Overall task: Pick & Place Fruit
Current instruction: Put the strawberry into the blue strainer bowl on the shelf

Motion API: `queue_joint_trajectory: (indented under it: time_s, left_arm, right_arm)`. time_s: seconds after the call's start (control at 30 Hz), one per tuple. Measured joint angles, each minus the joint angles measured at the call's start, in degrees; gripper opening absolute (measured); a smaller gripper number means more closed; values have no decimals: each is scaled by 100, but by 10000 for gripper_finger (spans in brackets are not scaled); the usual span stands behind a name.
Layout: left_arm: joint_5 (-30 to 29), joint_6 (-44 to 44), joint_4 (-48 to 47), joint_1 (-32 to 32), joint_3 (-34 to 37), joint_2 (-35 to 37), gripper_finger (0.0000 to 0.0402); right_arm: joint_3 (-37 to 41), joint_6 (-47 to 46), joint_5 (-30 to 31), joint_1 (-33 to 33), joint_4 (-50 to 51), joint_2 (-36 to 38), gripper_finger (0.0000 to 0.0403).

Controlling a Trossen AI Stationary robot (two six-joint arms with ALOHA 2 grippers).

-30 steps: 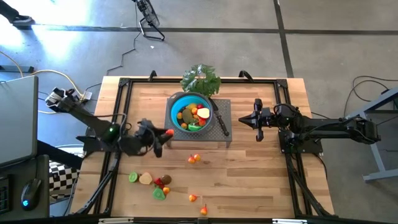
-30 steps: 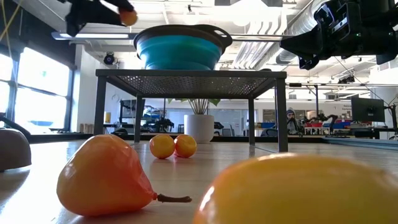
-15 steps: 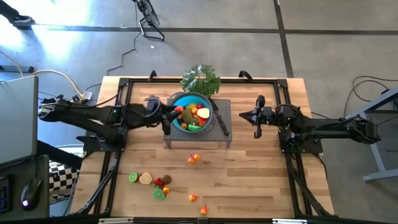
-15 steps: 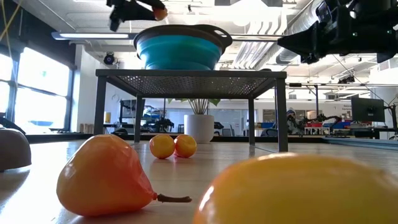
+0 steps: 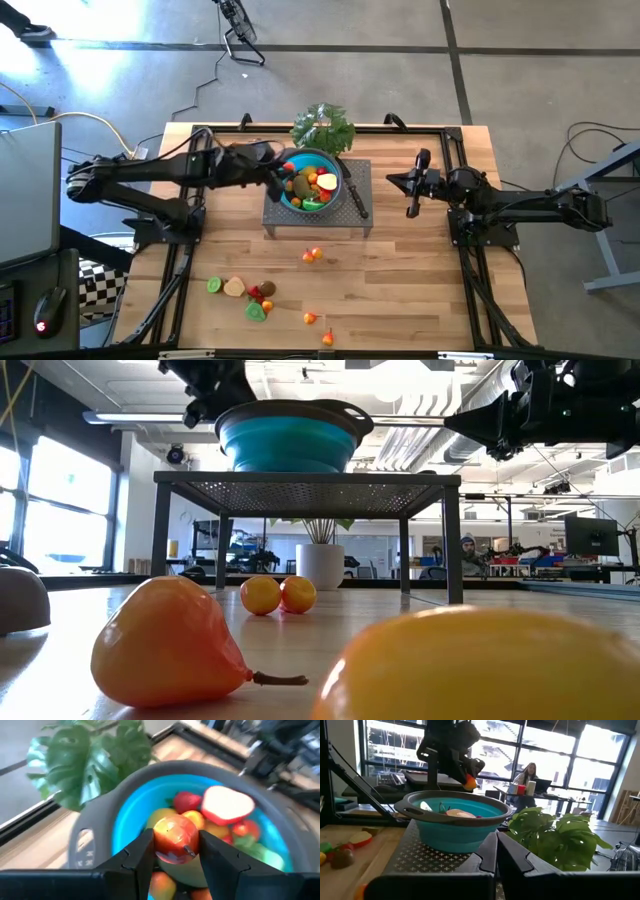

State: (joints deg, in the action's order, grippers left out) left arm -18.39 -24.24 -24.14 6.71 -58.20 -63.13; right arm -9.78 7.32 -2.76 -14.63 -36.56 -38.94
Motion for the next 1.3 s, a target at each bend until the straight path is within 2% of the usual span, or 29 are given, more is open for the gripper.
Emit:
queue_joint_trajectory:
  time_s: [0.13,0.4,0.93,1.3]
  left_arm:
    - [-6,-1,-553,136,-481,-335,138]
    - [-17,30,-720,154,-982,-999,138]
    - [13,-301,-913,154,-1013,-1553,138]
    - [31,-318,-891,154,-1013,-1567,138]
  right_arm:
    - [0,2,-9,0,0,0,2]
    - [0,6,-11,0,11,0,2]
    - [0,13,-11,-2,11,0,2]
    - [0,10,-14,-1,28,0,2]
